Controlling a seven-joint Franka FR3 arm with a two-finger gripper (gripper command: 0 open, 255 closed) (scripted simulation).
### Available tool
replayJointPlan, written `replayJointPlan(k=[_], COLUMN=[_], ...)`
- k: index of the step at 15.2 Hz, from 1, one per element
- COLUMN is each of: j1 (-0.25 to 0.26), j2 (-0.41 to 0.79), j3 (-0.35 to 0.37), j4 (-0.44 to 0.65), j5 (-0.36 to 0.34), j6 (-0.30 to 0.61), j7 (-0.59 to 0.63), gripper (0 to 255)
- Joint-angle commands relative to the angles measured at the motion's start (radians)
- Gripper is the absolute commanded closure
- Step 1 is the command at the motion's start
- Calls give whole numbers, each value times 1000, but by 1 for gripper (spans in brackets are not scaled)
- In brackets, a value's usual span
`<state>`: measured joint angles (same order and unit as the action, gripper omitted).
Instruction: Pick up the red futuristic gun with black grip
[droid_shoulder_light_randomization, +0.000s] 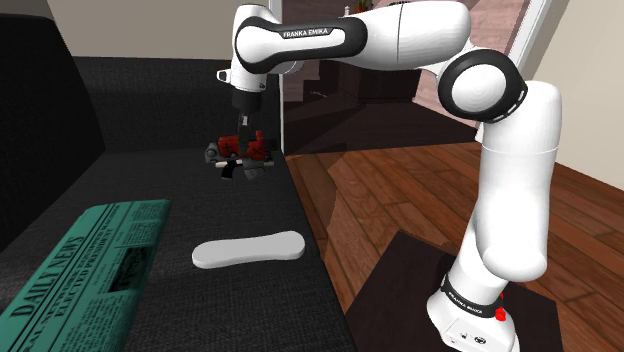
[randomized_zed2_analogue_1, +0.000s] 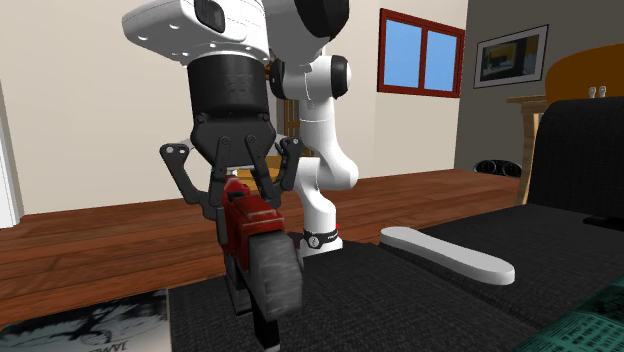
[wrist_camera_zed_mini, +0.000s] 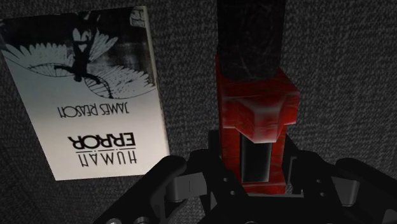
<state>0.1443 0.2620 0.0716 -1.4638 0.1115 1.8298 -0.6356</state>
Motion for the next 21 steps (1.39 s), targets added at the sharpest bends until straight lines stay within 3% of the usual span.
replayJointPlan(k=[1,6,21], j1=[0,0,2], j2=[1,0,54], j3=[0,0,1], j4=[-1,-1,281], j5=[0,0,-7], j6=[0,0,-226], j7=[0,0,26], gripper=[255,255,255])
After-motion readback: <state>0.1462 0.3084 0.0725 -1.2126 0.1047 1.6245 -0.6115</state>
